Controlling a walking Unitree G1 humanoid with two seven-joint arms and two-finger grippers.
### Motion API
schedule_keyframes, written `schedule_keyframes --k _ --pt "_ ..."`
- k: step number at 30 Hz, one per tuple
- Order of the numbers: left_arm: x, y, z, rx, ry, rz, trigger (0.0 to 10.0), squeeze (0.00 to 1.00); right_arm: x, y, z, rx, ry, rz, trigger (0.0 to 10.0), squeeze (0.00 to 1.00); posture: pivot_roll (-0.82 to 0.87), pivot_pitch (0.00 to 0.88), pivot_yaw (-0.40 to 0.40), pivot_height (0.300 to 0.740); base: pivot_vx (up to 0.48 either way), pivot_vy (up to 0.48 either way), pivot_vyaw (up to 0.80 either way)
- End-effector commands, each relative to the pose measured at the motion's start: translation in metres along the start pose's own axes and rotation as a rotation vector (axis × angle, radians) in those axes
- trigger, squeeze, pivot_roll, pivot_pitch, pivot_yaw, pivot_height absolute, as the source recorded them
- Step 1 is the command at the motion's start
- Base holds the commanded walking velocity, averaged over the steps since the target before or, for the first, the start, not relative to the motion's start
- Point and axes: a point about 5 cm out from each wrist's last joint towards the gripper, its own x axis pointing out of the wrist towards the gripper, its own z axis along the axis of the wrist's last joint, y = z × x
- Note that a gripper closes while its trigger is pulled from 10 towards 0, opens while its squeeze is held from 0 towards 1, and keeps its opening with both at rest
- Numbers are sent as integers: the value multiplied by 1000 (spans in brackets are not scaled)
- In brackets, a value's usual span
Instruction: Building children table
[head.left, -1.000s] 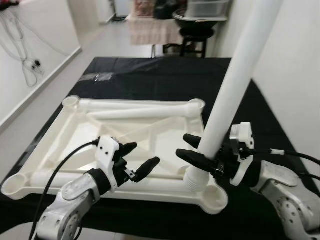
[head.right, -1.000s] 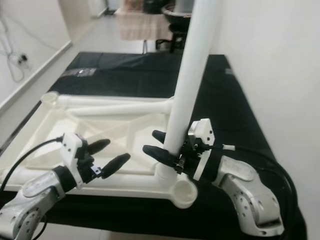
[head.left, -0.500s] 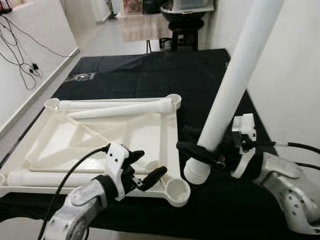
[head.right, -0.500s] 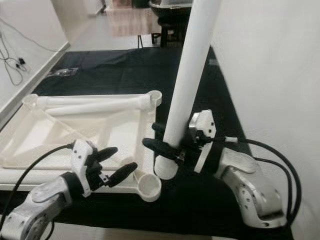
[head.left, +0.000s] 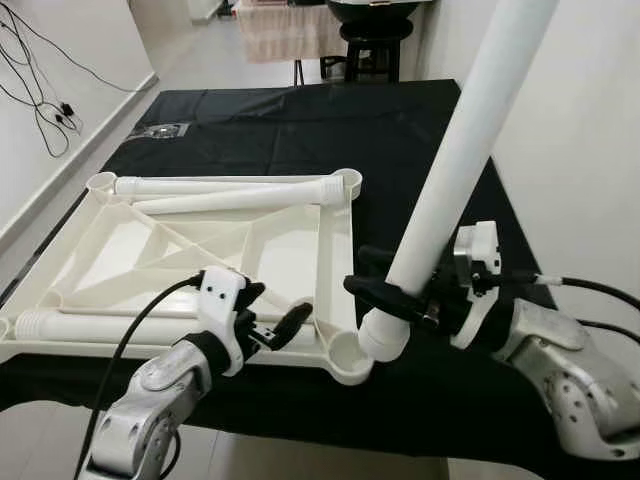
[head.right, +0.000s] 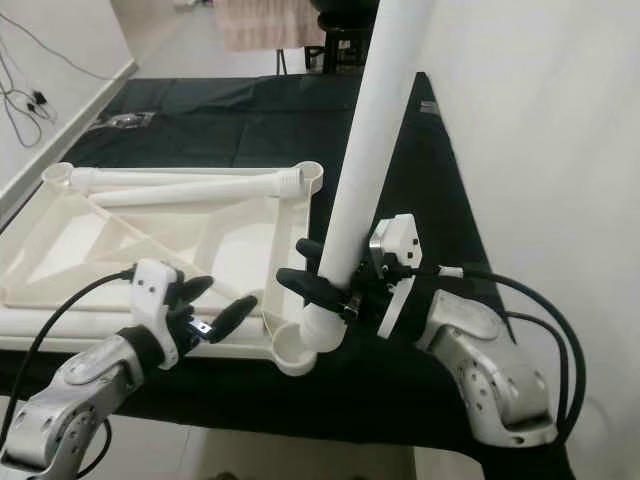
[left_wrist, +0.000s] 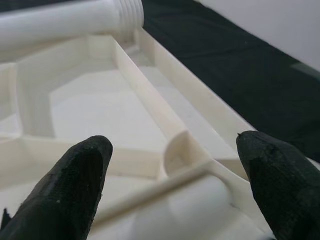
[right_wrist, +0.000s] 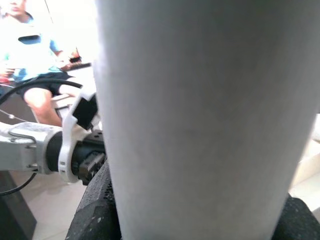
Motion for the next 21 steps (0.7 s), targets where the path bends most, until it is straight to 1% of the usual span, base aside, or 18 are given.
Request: schedule_keyframes --k 1,3,6,10,13,21 --pt "-1 4 -4 1 8 34 10000 0 4 1 0 -13 -9 0 10000 0 -21 58 21 740 0 0 0" --pt "-1 4 -4 1 8 34 10000 0 4 1 0 -13 -9 0 10000 0 -21 58 21 740 0 0 0" --pt "1 3 -4 6 5 50 10000 0 11 0 -1 -7 -18 -16 10000 0 -19 58 23 740 0 0 0" --pt "1 3 -5 13 9 56 10000 0 14 1 -2 -5 -19 -17 10000 0 -19 59 24 740 0 0 0" --pt "1 4 -8 25 29 68 10000 0 19 3 -5 -7 -14 -17 10000 0 -18 60 24 740 0 0 0" --pt "-1 5 -10 37 34 87 10000 0 24 0 -6 -10 -12 -44 10000 0 -14 67 25 740 0 454 0"
